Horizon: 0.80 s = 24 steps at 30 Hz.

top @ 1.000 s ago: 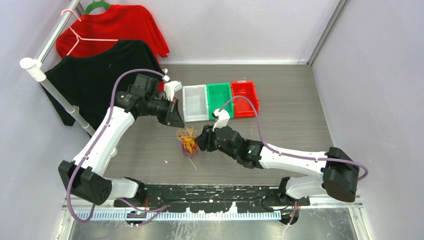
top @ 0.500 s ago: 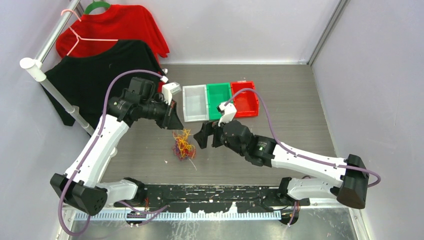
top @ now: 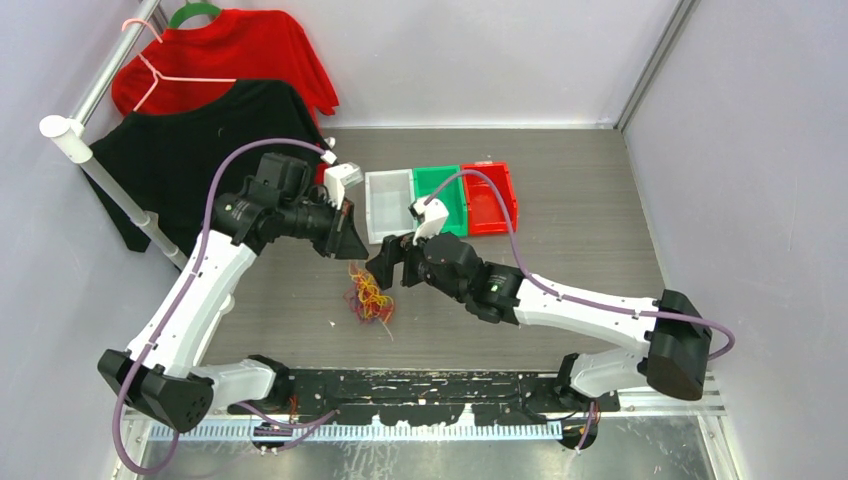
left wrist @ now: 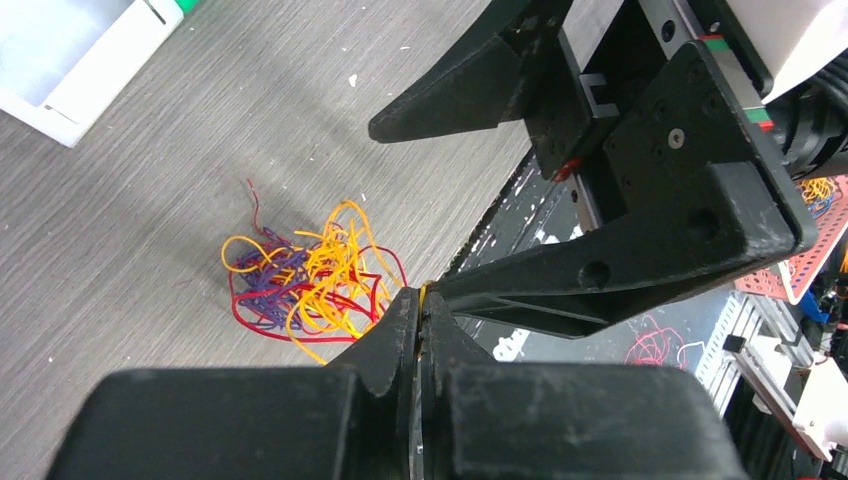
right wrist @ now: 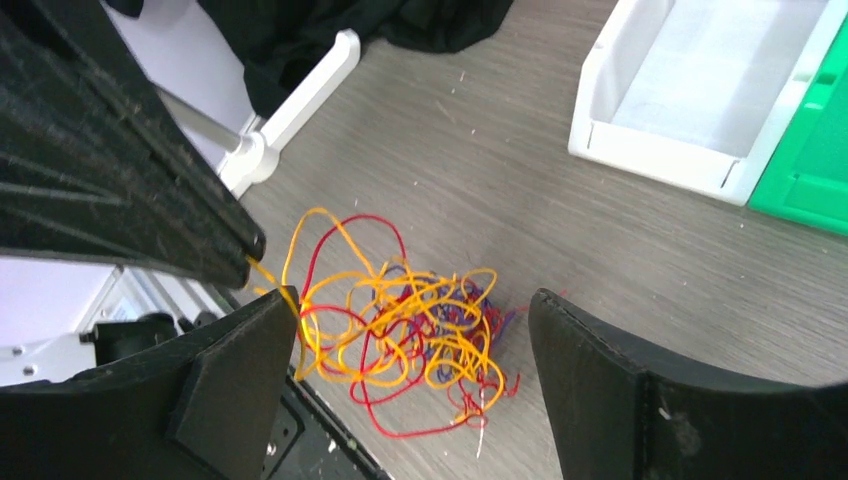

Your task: Untangle the cables

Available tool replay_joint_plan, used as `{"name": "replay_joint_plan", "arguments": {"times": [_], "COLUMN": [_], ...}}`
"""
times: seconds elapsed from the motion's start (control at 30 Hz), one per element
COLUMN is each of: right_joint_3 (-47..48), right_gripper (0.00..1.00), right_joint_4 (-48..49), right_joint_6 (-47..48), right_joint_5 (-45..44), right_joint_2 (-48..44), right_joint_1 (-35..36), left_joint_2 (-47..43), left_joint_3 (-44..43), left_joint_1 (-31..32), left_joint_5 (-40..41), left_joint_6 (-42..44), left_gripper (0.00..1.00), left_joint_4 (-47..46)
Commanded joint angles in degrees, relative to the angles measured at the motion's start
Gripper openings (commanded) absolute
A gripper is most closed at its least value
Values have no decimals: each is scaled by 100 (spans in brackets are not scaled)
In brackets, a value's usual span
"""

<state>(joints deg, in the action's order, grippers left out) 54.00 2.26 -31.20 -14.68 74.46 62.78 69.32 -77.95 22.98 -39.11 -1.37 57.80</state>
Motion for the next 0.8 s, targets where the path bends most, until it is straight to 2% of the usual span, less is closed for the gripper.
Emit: {"name": "replay_joint_plan", "arguments": {"times": [0.0,0.3,0.53,0.77], "right_joint_3": [161,330,233,-424], "right_gripper": [87,84,85,86], "right_joint_4": [927,1812,2481,2890], "right_joint_6": [-77,60,-34,-338], "right_joint_5": [-743,-1515,-1365,-1397], "right_joint_2": [116,845,1256,1160], "right_joint_1": [-11,-12,-12,-12], "left_joint_2": [-155,-155,-145,57], "left_joint_3": [-322,-649,-1030,-1872], "left_joint_1": [41,33,35,36], "left_joint_5": [-274,-885,-1140,-1165], "left_joint_6": [-236,-534,-607,-537], "left_gripper": [0,0,0,1], "left_joint_4": [31,224,336,448]}}
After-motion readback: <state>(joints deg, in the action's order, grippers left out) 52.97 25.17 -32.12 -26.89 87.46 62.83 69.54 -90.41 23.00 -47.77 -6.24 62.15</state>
